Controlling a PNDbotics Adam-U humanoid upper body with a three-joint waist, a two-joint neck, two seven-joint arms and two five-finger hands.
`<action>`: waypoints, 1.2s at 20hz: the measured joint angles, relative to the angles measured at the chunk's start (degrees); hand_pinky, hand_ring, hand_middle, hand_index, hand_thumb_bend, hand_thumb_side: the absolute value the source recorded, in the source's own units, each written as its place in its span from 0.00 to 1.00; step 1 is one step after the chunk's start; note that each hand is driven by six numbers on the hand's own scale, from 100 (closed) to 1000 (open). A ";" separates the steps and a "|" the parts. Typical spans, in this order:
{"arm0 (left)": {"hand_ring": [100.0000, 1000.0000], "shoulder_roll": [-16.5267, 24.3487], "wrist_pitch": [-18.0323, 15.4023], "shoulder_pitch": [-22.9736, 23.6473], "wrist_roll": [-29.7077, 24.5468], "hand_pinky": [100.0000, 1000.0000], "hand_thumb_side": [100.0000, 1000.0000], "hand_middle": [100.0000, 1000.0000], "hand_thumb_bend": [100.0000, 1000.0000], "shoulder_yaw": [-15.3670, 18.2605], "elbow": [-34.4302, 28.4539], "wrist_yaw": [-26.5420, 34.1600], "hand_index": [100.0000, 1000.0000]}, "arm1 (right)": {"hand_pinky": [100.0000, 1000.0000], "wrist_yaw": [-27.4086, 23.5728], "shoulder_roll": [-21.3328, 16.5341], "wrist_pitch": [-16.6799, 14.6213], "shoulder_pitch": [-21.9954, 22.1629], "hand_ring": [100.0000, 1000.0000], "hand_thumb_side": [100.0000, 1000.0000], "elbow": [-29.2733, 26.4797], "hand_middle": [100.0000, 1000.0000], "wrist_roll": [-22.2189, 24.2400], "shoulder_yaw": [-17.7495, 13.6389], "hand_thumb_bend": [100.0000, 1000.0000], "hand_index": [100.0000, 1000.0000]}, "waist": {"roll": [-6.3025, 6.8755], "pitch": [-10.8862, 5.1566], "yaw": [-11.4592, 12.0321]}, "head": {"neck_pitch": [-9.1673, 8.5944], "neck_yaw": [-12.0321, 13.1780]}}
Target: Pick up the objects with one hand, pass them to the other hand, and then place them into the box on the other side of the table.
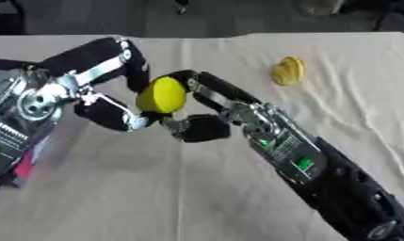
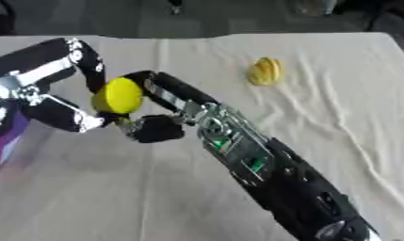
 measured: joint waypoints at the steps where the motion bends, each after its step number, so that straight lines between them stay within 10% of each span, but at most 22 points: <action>1: 0.43 0.42 0.06 0.36 -0.06 0.65 0.00 0.29 0.35 0.19 -0.04 -0.16 0.34 | 0.83 0.23 0.00 -0.09 0.00 0.81 0.43 -0.03 0.76 0.03 0.00 0.46 0.87 | 0.00 0.00 0.00 | 0.00 -0.01; 13: 0.43 6.64 1.42 7.28 2.23 0.65 0.00 0.29 0.36 5.39 -2.97 0.78 0.34 | 0.83 1.30 -1.12 0.24 0.04 0.82 0.47 -0.39 0.77 -0.24 -0.58 0.45 0.87 | 0.00 0.04 0.38 | 0.01 -0.26; 24: 0.44 16.31 6.44 21.61 13.77 0.65 0.00 0.29 0.39 17.93 -4.75 3.67 0.35 | 0.83 1.17 -4.31 1.07 0.30 0.81 0.46 -1.57 0.78 -1.34 -2.17 0.46 0.87 | -0.02 0.05 0.67 | 0.01 2.77</action>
